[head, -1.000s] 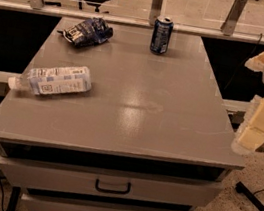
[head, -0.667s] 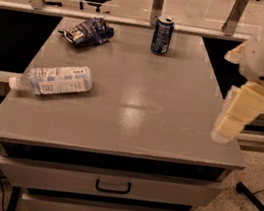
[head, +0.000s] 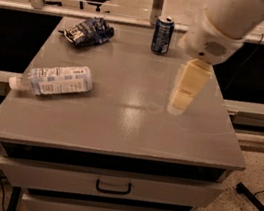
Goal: Place blue plastic bottle upright
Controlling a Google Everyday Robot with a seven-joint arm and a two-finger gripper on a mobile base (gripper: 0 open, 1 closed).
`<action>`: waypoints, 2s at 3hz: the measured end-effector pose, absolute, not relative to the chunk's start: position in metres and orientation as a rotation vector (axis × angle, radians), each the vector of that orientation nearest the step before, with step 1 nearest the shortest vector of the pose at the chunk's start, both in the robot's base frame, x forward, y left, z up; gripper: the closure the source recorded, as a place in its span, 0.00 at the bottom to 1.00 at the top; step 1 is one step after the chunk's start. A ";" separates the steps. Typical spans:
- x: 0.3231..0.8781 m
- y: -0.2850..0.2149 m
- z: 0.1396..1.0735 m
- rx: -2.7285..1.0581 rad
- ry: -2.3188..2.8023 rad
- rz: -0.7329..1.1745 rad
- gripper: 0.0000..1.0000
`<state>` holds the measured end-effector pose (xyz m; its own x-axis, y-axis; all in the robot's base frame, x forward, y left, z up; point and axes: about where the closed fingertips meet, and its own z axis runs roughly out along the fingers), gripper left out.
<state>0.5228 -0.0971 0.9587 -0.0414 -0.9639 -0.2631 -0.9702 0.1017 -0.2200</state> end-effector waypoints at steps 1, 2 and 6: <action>0.555 -0.052 0.947 -1.961 1.991 0.085 0.00; 0.584 -0.013 0.935 -1.993 1.948 0.132 0.00; 0.592 0.140 0.891 -2.290 1.735 0.161 0.00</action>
Offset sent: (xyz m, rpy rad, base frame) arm 0.0959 0.1324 -0.0394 0.0715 0.0651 0.1585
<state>0.5917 0.1396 0.8909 0.2796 -0.9284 -0.2448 -0.9576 -0.2511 -0.1415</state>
